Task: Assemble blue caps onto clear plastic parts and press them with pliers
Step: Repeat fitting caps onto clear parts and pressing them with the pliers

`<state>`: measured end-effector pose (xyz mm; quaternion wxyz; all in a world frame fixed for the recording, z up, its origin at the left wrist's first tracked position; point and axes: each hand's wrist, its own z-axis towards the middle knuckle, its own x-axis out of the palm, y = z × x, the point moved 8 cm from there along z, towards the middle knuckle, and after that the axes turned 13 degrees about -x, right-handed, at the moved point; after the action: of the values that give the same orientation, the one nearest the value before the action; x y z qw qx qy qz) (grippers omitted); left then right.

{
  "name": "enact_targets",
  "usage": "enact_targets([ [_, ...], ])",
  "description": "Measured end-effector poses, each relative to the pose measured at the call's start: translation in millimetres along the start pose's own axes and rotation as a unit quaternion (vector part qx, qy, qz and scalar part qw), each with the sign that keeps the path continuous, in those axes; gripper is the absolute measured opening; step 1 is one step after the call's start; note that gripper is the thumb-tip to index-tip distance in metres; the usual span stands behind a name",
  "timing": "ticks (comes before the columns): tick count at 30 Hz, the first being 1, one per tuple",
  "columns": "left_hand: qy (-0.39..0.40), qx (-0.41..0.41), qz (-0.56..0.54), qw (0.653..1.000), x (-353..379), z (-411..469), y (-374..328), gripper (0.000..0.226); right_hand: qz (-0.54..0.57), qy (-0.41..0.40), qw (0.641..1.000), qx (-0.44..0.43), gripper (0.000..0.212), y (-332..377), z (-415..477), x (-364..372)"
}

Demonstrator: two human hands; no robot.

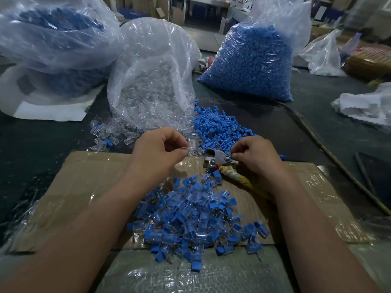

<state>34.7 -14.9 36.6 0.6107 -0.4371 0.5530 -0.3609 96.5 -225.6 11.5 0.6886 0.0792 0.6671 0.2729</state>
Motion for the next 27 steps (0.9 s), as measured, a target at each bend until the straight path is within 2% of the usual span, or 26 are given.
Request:
enact_targets([
  [7,0.017,-0.009,-0.018,1.0,4.3,0.3,0.3,0.021,0.01,0.045,0.999,0.002,0.022,-0.1,2.2,5.9],
  [12,0.02,-0.013,-0.026,0.999,4.4,0.1,2.0,0.021,0.002,0.033,0.999,-0.004,0.023,1.1,-1.3,6.8],
  [14,0.02,-0.016,-0.032,0.999,3.2,0.3,2.2,0.02,0.007,-0.012,1.0,-0.02,0.023,3.5,-3.1,-4.1],
  [16,0.02,-0.022,-0.041,0.999,2.6,0.8,2.3,0.021,0.046,-0.091,0.994,-0.035,0.02,7.8,-7.0,-22.2],
  [18,0.02,-0.031,-0.047,0.998,2.6,0.2,2.0,0.022,0.135,-0.151,0.978,-0.044,0.016,14.3,-13.6,-35.0],
  [24,0.029,-0.041,-0.071,0.996,2.4,-2.4,1.4,0.019,0.29,-0.146,0.939,-0.115,0.021,60.3,-33.0,-25.0],
  [27,0.02,-0.036,-0.068,0.997,1.5,-2.2,0.6,0.02,0.314,-0.179,0.917,-0.168,0.022,80.4,-40.4,-27.4],
])
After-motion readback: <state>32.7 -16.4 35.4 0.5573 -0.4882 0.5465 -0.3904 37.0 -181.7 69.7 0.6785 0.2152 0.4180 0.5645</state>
